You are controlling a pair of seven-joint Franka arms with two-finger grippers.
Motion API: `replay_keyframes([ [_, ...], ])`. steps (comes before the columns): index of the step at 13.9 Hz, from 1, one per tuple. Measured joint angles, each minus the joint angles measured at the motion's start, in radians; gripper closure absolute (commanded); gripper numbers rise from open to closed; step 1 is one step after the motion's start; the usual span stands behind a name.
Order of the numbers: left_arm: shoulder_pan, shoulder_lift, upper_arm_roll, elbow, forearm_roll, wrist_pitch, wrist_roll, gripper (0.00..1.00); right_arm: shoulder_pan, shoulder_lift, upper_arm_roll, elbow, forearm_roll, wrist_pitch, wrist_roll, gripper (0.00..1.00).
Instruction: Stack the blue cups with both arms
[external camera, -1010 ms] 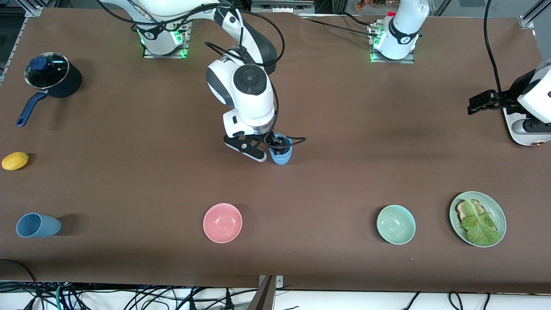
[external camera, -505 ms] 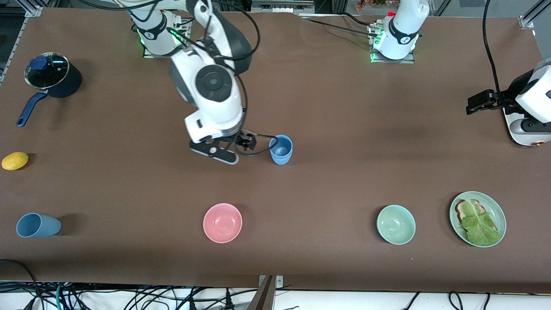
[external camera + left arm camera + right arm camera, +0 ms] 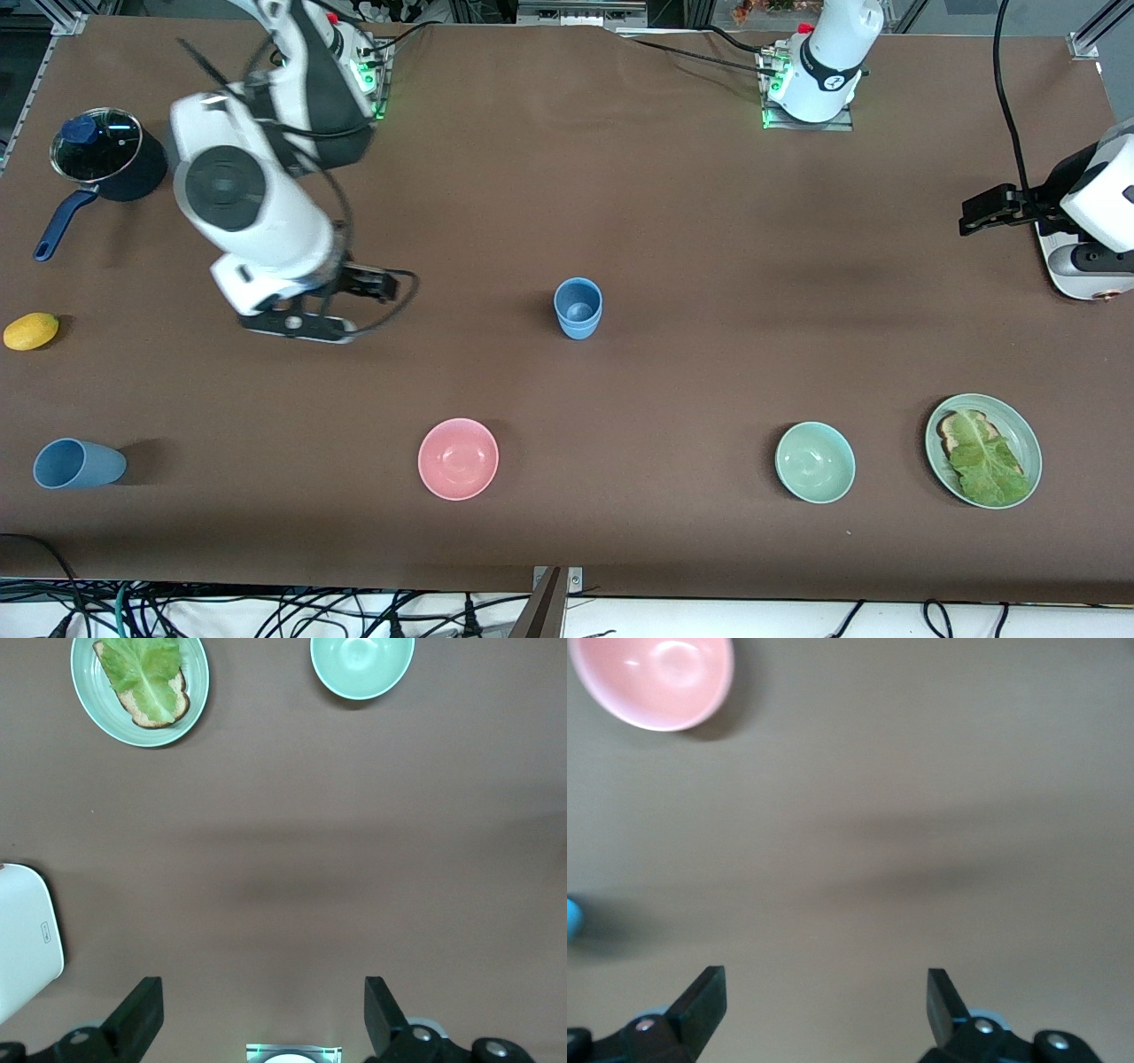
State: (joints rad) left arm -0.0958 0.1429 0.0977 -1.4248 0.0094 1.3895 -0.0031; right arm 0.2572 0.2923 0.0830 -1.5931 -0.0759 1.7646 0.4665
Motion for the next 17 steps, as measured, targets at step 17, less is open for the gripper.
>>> replay_keyframes([
  [17,-0.001,-0.011,0.0,0.003,-0.001,0.003,0.003,0.0,-0.258,-0.323,-0.088,-0.117,0.017,-0.198,-0.401,0.0],
])
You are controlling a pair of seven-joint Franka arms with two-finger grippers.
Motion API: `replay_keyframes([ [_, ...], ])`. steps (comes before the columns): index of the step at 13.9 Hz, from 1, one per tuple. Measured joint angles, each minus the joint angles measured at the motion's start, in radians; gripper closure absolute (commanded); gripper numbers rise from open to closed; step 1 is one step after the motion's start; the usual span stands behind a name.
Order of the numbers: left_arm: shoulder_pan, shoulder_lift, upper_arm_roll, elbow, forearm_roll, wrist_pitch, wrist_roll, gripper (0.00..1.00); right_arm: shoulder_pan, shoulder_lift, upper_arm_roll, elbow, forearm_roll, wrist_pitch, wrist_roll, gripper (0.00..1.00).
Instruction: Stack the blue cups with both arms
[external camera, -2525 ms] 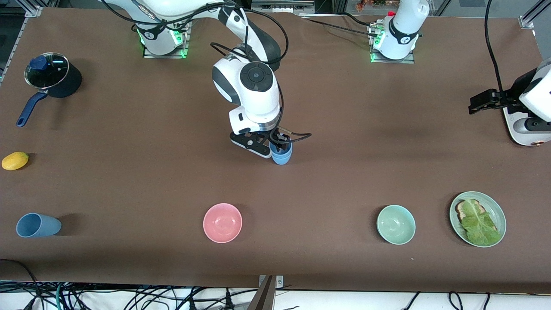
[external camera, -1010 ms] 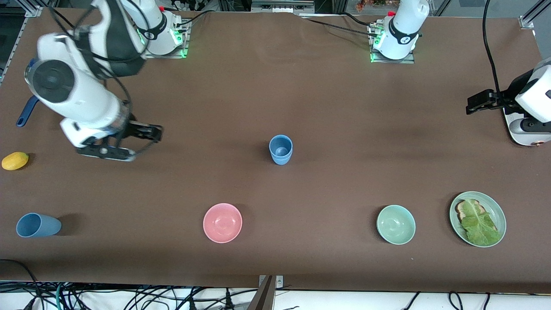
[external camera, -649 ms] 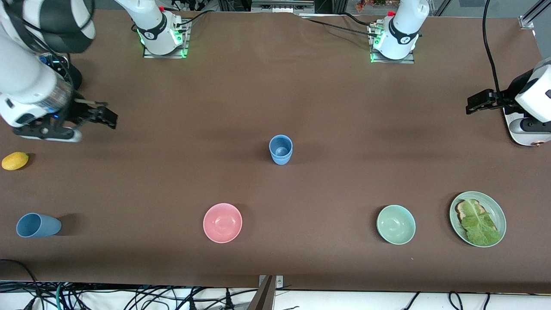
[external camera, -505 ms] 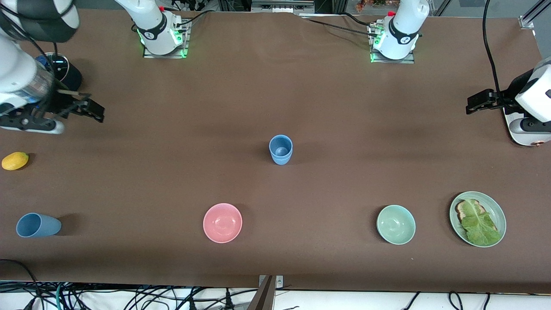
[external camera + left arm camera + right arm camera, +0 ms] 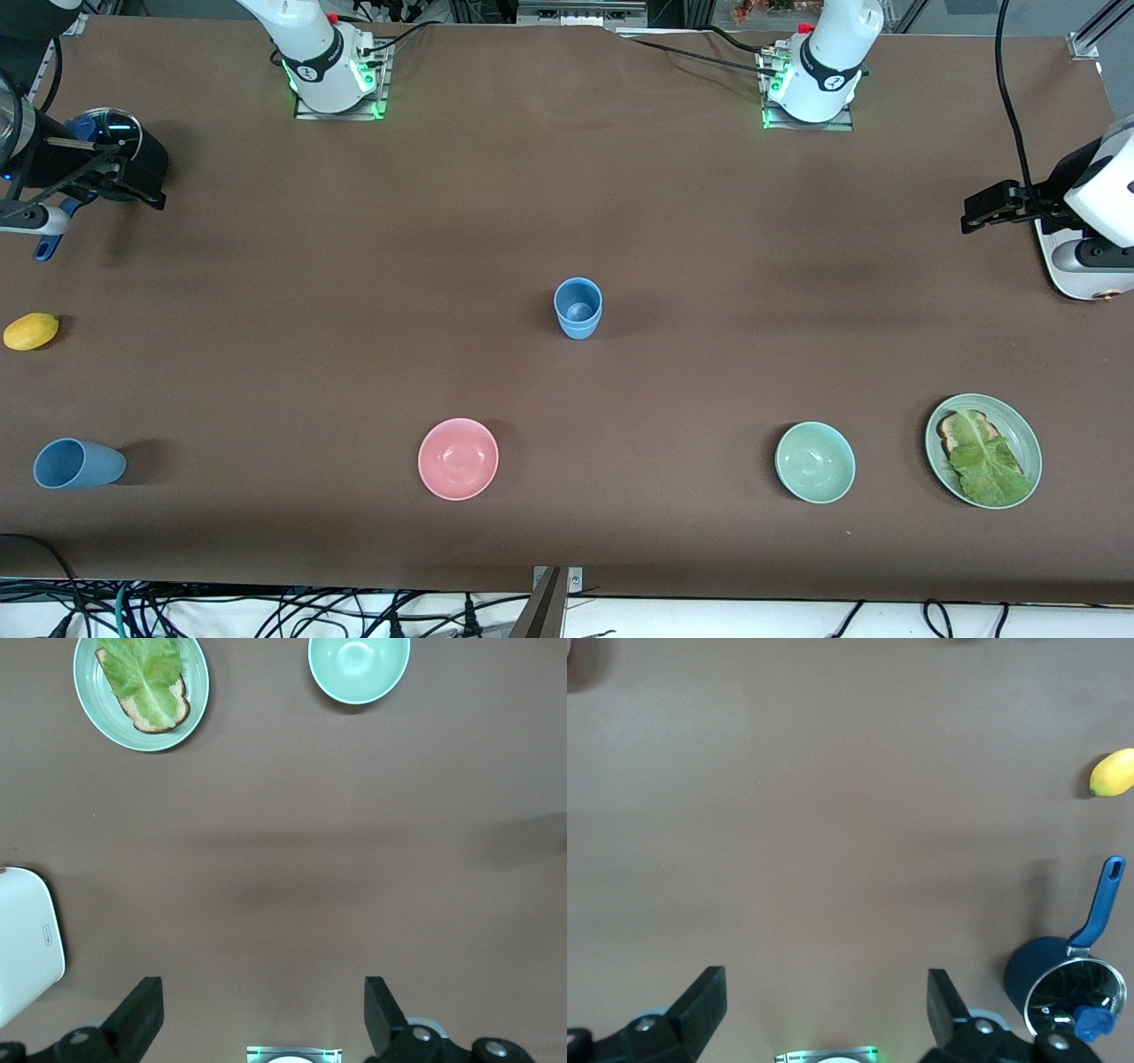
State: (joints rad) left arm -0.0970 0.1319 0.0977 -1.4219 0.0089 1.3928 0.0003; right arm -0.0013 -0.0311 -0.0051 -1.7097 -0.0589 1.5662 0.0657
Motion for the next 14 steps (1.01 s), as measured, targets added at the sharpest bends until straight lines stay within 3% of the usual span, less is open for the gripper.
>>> replay_keyframes([
  [3,0.0,-0.012,0.0,0.0,0.0,0.003,0.0,0.0,-0.006,0.007,-0.004,0.0,0.065,0.014,0.017,0.0],
  [14,-0.009,-0.038,0.0,-0.015,0.0,0.004,0.001,0.0,-0.01,0.007,-0.009,0.0,0.074,0.021,0.021,0.0],
])
